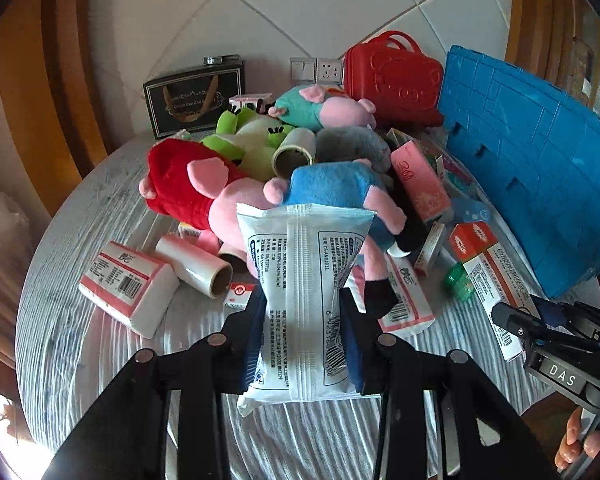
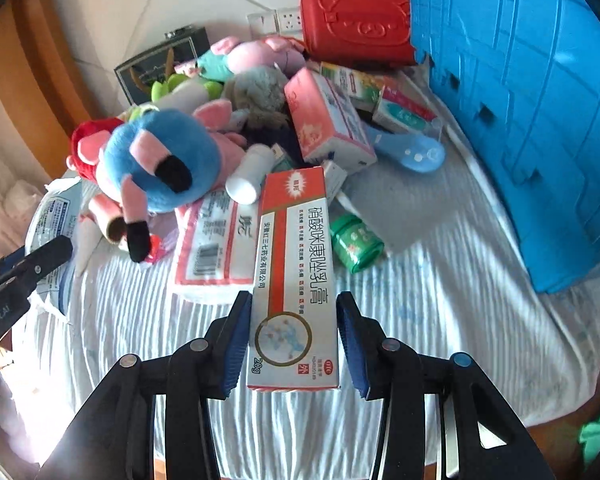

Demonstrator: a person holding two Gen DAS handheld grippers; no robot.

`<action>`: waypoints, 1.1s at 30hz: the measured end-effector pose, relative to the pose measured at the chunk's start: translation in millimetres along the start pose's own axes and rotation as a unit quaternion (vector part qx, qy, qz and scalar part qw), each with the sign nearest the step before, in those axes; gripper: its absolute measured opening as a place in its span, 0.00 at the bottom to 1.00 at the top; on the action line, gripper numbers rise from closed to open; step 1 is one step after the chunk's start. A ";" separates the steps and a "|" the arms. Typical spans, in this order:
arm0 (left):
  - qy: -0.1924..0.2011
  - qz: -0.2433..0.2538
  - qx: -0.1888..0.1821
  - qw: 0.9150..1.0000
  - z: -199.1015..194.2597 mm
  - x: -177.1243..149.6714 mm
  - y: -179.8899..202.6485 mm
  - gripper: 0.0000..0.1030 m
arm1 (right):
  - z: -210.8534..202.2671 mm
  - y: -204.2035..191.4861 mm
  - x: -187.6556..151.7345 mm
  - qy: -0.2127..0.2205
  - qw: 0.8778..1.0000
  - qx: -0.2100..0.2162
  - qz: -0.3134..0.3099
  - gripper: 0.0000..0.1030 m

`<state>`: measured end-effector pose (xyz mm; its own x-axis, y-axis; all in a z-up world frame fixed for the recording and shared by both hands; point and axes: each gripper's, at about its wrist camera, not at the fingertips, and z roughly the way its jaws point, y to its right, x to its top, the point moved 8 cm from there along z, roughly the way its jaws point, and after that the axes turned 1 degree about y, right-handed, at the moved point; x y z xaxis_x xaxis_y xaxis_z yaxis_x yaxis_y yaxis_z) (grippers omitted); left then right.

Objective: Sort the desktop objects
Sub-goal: 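Grasp the white sealed packet with the left tool while the right tool grasps the ointment box, then carry the packet and ointment box into the blue crate and open both tools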

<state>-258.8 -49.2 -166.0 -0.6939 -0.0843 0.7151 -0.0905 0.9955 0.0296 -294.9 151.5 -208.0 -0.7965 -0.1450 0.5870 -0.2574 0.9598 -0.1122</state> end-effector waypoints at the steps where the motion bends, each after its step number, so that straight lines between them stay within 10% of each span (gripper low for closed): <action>1: 0.010 0.003 0.000 1.000 -1.9 11.1 3.6 0.33 | -4.1 1.3 11.3 0.014 1.000 0.001 -0.002 0.41; 21: 0.163 0.059 -0.069 0.983 -81.9 121.4 117.6 0.33 | -152.7 24.7 113.2 0.218 0.976 -0.024 -0.014 0.41; 33: 0.211 0.076 -0.097 0.970 -92.5 183.3 263.8 0.33 | -223.0 161.2 162.3 0.304 0.951 -0.059 0.018 0.41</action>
<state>-343.8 202.1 37.4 -0.3307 0.0478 0.9425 0.1543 0.9880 0.0040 -343.6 336.4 47.9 -0.3313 0.0202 0.9433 -0.1434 0.9871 -0.0715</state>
